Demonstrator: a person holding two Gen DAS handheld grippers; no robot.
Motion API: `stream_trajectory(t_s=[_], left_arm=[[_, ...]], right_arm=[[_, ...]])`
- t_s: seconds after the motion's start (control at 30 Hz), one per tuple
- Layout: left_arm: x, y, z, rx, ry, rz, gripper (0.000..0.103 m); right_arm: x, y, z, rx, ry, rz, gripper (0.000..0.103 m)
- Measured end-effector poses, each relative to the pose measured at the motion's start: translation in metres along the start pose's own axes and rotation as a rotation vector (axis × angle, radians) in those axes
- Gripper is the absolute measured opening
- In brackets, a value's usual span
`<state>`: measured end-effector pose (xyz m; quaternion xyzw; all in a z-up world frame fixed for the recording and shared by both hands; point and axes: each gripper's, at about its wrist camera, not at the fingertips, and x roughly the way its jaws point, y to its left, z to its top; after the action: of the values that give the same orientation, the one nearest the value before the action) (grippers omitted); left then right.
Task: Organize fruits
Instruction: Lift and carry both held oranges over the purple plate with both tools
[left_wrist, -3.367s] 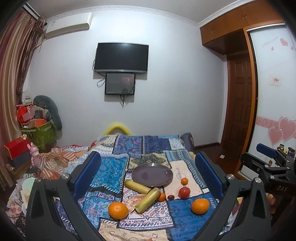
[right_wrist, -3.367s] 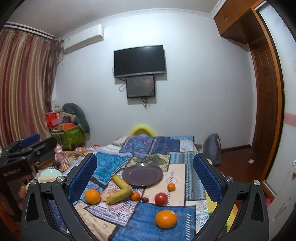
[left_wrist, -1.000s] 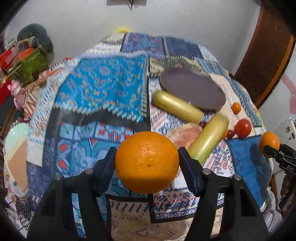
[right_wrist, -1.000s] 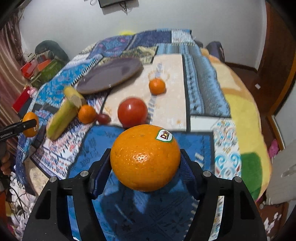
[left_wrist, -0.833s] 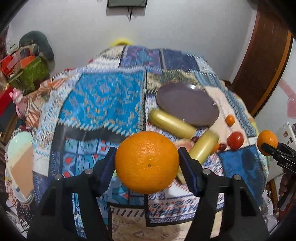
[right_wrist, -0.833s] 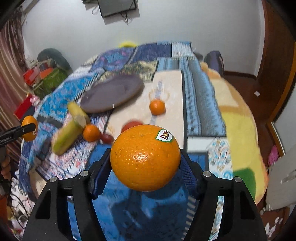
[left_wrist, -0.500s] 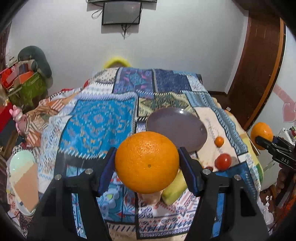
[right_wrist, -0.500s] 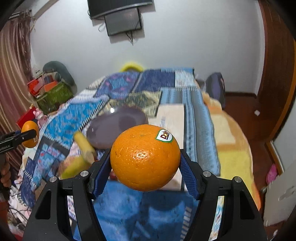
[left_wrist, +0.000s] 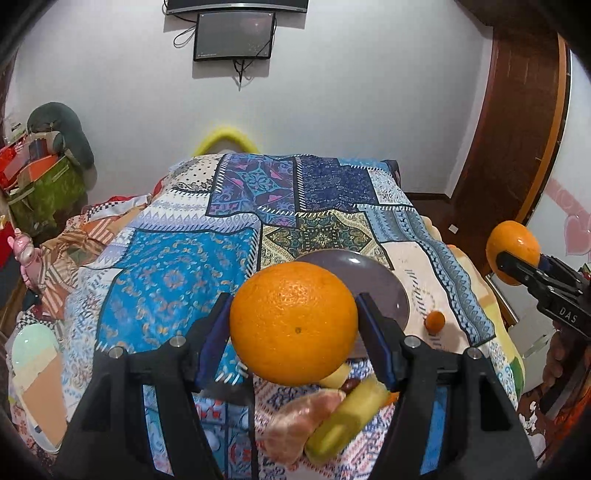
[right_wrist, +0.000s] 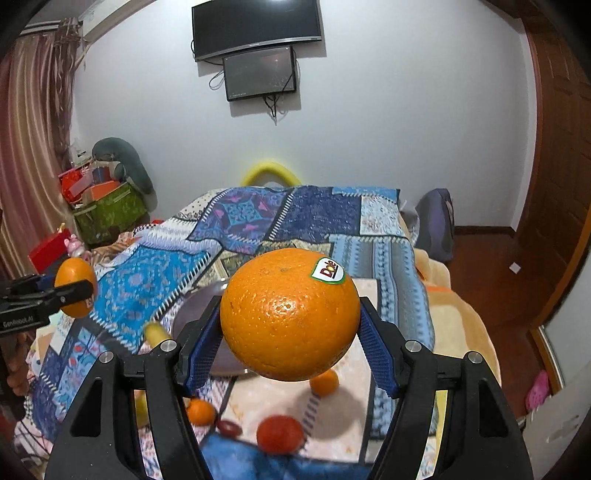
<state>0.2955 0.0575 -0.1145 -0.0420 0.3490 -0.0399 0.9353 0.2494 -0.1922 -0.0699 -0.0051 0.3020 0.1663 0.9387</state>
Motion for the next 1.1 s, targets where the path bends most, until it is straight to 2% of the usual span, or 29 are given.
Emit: stream_trajectory(t_s=[0.43,0.83,1.1], left_arm=[[0.07,0.001,0.019,-0.007,0.044,-0.003,0.066],[0.139,0.001,0.021,0.011,0.127,0.002,0.066],[0.18,0.002,0.018,0.023,0.212,0.01,0.066]], right_arm=[[0.059,0.007,0.017,-0.047,0.027,0.019,0.066],[0.121,0.004,0.017,-0.089,0.143,0.049,0.066],[0.156,0.002,0.013,-0.122,0.248,0.074,0.066]])
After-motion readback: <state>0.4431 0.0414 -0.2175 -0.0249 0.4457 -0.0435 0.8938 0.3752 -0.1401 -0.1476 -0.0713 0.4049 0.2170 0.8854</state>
